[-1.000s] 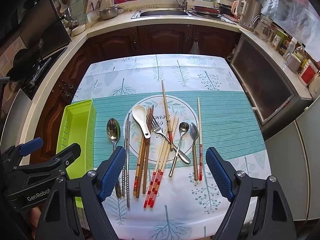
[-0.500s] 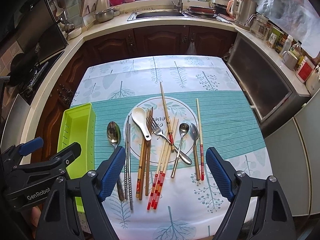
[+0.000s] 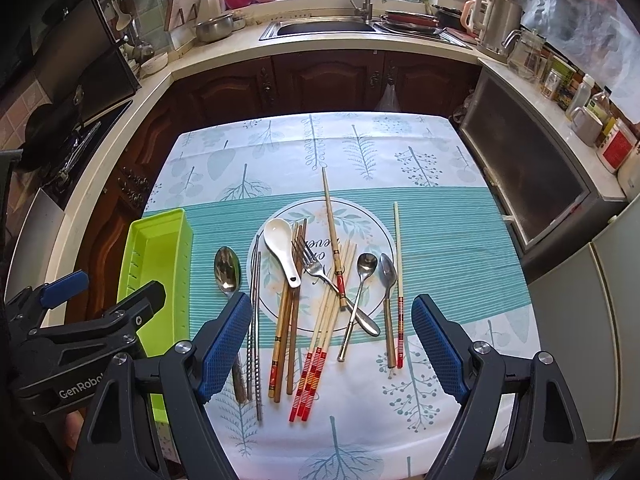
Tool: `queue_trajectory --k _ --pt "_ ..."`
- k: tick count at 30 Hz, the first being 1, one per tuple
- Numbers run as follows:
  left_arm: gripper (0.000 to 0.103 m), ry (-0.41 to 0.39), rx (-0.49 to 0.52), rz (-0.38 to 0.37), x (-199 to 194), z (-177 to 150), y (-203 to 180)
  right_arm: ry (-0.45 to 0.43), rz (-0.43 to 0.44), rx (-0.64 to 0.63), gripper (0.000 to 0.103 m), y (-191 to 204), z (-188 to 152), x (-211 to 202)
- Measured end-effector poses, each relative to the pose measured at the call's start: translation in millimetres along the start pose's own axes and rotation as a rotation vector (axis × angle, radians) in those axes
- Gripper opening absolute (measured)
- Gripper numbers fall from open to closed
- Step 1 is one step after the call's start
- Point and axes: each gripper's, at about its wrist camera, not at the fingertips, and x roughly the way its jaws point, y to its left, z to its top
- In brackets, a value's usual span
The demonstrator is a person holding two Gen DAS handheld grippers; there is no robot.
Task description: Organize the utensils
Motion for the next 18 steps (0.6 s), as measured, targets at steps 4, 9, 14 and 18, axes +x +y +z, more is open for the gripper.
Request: queue_trajectory --k 4,9,14,18 --pt "0.101 0.006 -0.023 0.020 0.6 -1.7 -4.0 0.008 0.020 -0.016 0.084 -3.7 2.6 5.3" --pt "0.101 0.012 -0.032 0.031 2.2 0.4 -16.3 0.023 0.056 -0.040 0.084 -16.9 6.9 14.0" --pt "0.101 -0.006 -0.041 0.034 0.6 6.0 -30.0 0.028 0.081 -0.046 0.084 -34.5 15.7 23.5" --pt "0.101 -0.004 -0.039 0.026 5.2 14.6 -43.1 0.030 0.100 -0.052 0.084 -52.4 22.4 32.8"
